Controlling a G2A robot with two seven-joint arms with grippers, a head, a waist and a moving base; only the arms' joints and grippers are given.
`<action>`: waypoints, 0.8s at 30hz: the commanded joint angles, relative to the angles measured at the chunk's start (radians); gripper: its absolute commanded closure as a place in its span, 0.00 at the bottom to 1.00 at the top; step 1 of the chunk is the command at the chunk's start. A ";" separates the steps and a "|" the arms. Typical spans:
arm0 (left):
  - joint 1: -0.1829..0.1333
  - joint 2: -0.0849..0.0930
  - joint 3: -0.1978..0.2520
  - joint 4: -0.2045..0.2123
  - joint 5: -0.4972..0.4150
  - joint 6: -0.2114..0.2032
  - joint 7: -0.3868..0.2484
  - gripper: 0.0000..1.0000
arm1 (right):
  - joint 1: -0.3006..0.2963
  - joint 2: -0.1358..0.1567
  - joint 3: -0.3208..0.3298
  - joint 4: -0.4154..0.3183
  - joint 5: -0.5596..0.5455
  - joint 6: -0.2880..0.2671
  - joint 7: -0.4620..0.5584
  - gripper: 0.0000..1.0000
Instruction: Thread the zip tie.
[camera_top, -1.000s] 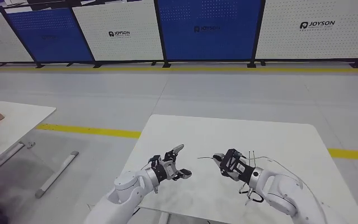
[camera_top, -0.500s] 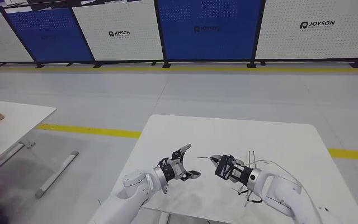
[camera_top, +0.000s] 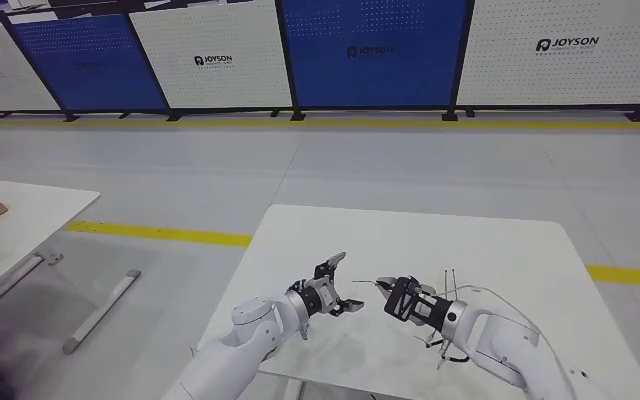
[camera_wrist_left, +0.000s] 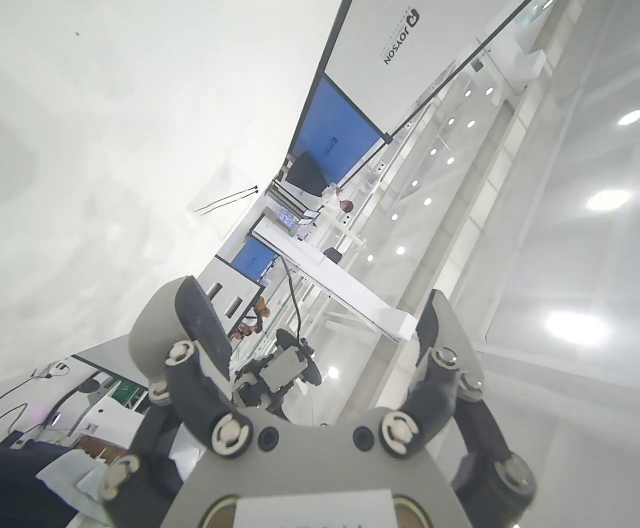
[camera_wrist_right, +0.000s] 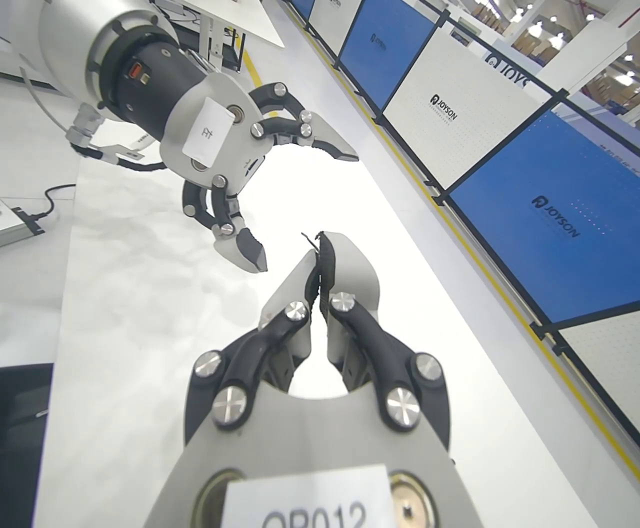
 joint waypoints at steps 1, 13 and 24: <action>0.000 0.000 0.000 0.000 0.000 0.000 -0.001 0.00 | 0.000 0.000 0.000 0.000 0.000 0.000 0.000 1.00; 0.000 0.011 0.033 0.021 -0.025 0.000 -0.017 0.00 | 0.064 0.027 -0.069 -0.003 -0.009 0.000 -0.008 1.00; -0.008 0.000 0.045 0.037 -0.057 -0.041 -0.009 0.00 | 0.101 0.046 -0.108 -0.009 0.024 0.000 -0.008 1.00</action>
